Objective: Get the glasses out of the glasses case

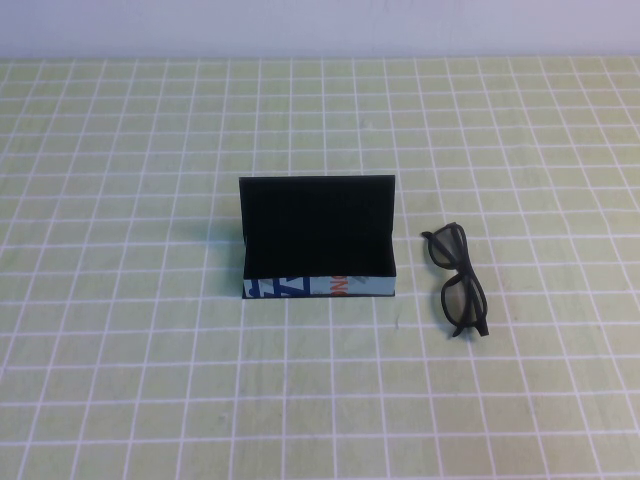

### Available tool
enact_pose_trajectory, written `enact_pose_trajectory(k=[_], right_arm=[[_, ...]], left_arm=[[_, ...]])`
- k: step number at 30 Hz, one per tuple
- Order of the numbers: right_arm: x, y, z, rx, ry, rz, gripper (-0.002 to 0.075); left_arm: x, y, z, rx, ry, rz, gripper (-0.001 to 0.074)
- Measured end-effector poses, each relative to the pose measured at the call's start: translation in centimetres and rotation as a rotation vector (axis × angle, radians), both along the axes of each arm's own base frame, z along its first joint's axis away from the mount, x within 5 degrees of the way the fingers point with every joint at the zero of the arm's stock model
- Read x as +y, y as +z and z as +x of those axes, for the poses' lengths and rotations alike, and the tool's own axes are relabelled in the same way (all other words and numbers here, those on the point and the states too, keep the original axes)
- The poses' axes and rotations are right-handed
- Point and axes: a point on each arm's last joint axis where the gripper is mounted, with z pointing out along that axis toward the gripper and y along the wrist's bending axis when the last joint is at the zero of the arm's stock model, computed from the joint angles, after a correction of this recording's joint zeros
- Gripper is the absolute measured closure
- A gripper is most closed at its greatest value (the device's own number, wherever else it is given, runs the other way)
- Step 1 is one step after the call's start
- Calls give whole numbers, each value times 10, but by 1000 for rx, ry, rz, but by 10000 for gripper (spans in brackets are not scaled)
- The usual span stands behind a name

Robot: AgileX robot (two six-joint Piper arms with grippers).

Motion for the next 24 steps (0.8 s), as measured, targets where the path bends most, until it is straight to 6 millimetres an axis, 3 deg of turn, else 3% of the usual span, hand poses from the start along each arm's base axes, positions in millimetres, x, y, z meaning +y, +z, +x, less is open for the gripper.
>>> enact_pose_trajectory(k=[6,10,16,21,24], right_arm=[[-2,-1,0,-33,-8,-96,743],[-10,-6,2,-70,-111,-133,743],[-23,-38,-1,-104,-285,-114,743],[-24,-64,-9,-140,-307,-82,743],[-25,-68,-12,-160,-309,-78,743]], left_arm=[[0,0,0,0,0,0,739],[0,0,0,1,-2,-2,739],[0,0,0,1,-2,-2,739],[0,0,0,1,-2,-2,739],[0,0,0,1,-2,-2,739]])
